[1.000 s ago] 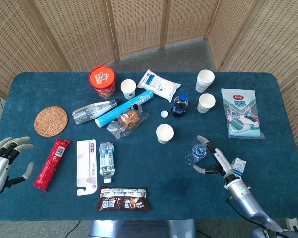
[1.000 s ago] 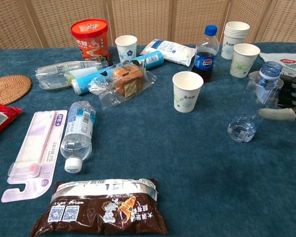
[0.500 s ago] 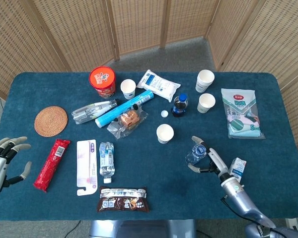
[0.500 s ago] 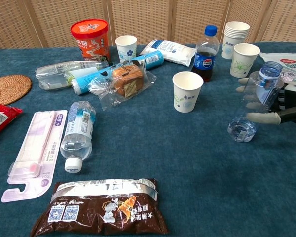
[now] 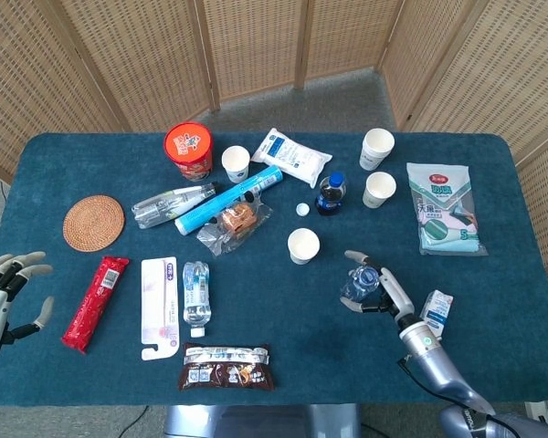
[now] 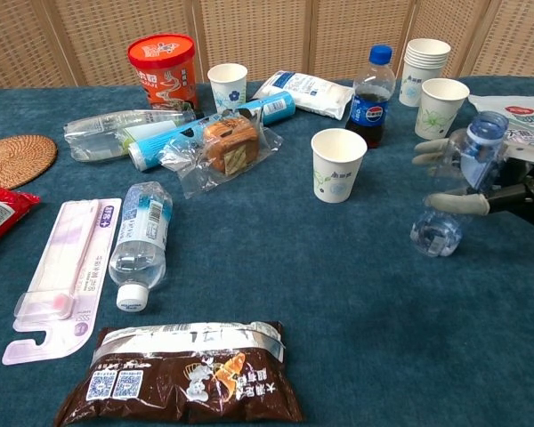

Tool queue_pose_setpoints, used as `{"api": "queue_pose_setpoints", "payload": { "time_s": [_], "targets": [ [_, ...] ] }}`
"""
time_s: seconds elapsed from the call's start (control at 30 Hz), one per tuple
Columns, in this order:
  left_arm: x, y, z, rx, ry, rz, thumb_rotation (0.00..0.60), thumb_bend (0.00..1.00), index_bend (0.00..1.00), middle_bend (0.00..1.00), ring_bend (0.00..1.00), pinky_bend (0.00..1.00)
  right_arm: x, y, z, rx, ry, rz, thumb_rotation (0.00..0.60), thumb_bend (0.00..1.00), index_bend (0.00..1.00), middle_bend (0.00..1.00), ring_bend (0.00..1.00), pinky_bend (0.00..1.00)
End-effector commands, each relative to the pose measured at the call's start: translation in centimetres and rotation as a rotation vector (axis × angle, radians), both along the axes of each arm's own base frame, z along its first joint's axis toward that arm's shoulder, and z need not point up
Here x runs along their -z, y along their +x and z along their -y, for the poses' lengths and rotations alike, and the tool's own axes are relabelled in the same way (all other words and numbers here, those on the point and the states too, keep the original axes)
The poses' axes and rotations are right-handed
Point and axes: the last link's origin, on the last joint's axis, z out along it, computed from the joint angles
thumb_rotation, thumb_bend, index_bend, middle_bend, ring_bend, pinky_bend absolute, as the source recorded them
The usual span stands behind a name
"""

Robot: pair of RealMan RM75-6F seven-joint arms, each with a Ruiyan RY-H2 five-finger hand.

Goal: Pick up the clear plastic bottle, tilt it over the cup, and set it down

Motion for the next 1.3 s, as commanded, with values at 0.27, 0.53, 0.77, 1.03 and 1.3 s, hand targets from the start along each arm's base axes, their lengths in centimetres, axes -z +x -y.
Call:
{"api": "queue_pose_setpoints", "payload": {
  "time_s": [0.27,0.53,0.77,1.03,1.3],
  "targets": [
    [0.0,-0.2,0.0,-0.007,0.003,0.002,0.33,0.5,0.29,0.23,0.21,0.15,0.7,-0.2,-0.2,0.051,-0.041,0.007,0.6,0.27,0.5,0.5,0.42,0.53],
    [0.1,0.0,-0.3,0.0,0.007,0.002,0.329,0.49,0.3,0.24,0.21,0.15,0.7,-0.4,-0.3,0.051,-0.079,0.001,0.6,0.27,0.59,0.58,0.5,0.57],
    [0.0,0.2,-0.5,0.009,0.011,-0.002,0.333,0.5,0.3,0.24,0.21,0.15,0.1,-0.3,0.0,0.032,-0.106,-0.02,0.6,0.27,0.62,0.62,0.54,0.62],
    [-0.7,0.9,-0.8,0.03,0.028,-0.012,0.334,0.49,0.3,0.25,0.21,0.16,-1.5,0.1,0.9,-0.032,-0.095,-0.117,0.6,0.27,0.63,0.64,0.56,0.62],
    [-1.4,1.8,-1.1,0.036,0.016,-0.002,0.328,0.49,0.29,0.25,0.22,0.17,-3.2,1.8,2.6,-0.103,-0.084,-0.215,0.6,0.27,0.64,0.65,0.58,0.63]
  ]
}}
